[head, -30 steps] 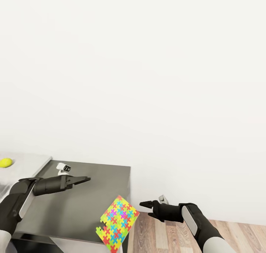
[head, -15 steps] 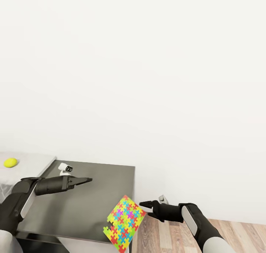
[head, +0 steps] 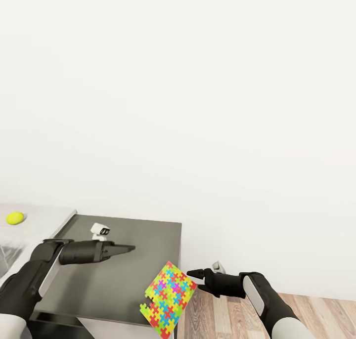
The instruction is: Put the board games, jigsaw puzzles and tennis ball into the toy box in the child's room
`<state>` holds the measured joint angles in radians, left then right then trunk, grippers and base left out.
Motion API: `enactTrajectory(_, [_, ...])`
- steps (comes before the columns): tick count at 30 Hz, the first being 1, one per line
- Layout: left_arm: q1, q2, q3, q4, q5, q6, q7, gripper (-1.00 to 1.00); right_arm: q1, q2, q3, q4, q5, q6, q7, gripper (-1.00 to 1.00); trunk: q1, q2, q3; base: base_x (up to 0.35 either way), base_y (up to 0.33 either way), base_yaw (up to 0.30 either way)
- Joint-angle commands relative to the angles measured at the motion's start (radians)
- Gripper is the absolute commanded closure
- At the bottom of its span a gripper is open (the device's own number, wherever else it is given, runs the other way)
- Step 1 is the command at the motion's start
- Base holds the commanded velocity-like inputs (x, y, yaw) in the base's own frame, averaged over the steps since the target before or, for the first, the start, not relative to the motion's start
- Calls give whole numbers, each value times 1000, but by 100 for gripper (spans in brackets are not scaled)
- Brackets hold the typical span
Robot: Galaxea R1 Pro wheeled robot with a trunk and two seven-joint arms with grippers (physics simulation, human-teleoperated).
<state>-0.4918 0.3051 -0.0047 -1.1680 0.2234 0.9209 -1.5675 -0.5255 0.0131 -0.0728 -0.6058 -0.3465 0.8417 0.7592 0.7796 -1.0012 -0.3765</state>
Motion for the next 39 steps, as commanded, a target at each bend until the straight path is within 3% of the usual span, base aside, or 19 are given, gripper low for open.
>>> enactTrajectory(1, [2, -1, -2, -4, 0, 15, -3, -100, -1, 1, -5, 0, 3, 5, 3, -100, 0, -1, -1, 0, 2, 0])
enactTrajectory(24, [12, -7, -5, -21, -1, 32, -3, -100, -1, 1, -5, 0, 3, 5, 3, -100, 0, -1, -1, 0, 0, 0])
enactTrajectory(39, [12, -7, -5, -21, -1, 32, -3, -100, -1, 1, -5, 0, 3, 5, 3, -100, 42, -78, -36, 0, 0, 0])
